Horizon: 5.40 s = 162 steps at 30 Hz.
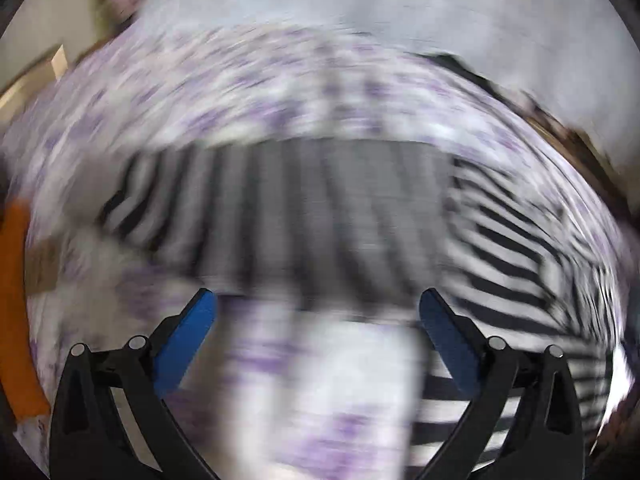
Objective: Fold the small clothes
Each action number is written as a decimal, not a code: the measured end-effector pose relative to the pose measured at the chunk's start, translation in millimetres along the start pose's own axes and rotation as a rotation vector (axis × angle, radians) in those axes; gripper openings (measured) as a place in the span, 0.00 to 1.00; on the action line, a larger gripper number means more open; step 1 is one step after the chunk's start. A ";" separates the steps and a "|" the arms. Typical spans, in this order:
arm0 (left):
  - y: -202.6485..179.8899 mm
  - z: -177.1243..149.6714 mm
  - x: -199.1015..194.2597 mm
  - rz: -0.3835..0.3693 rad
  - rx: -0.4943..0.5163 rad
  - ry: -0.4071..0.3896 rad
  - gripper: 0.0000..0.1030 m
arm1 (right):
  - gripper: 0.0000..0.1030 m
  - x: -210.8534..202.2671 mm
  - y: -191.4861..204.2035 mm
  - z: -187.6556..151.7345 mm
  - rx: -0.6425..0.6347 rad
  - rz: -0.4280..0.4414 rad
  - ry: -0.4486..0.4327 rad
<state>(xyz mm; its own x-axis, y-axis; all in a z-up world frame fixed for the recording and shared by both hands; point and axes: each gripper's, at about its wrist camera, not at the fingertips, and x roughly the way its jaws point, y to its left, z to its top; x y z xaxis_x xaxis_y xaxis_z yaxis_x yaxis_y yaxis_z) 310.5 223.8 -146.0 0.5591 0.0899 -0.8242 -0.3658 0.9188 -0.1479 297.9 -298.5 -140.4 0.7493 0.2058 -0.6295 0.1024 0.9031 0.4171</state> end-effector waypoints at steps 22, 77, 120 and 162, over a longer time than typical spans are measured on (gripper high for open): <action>102.5 51.1 28.5 -0.037 -0.315 -0.057 0.38 | 0.73 5.9 -18.2 -7.8 0.081 0.010 0.007; -138.0 31.5 -70.7 -0.088 0.269 -0.221 0.11 | 0.73 6.4 -33.5 -7.6 0.200 0.072 0.049; -320.1 -70.3 -20.1 -0.262 0.557 -0.059 0.17 | 0.73 -5.7 -20.8 -6.6 0.187 0.142 0.056; -152.9 44.6 19.7 0.043 0.402 -0.096 0.93 | 0.14 87.8 102.1 6.9 -0.171 0.074 0.093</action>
<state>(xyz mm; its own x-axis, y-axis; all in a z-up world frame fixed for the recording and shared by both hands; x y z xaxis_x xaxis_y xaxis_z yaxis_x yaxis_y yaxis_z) 410.6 102.2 -115.3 0.6233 0.1498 -0.7675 -0.0819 0.9886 0.1264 378.6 -190.8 -148.6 0.6863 0.3012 -0.6621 -0.0695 0.9333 0.3524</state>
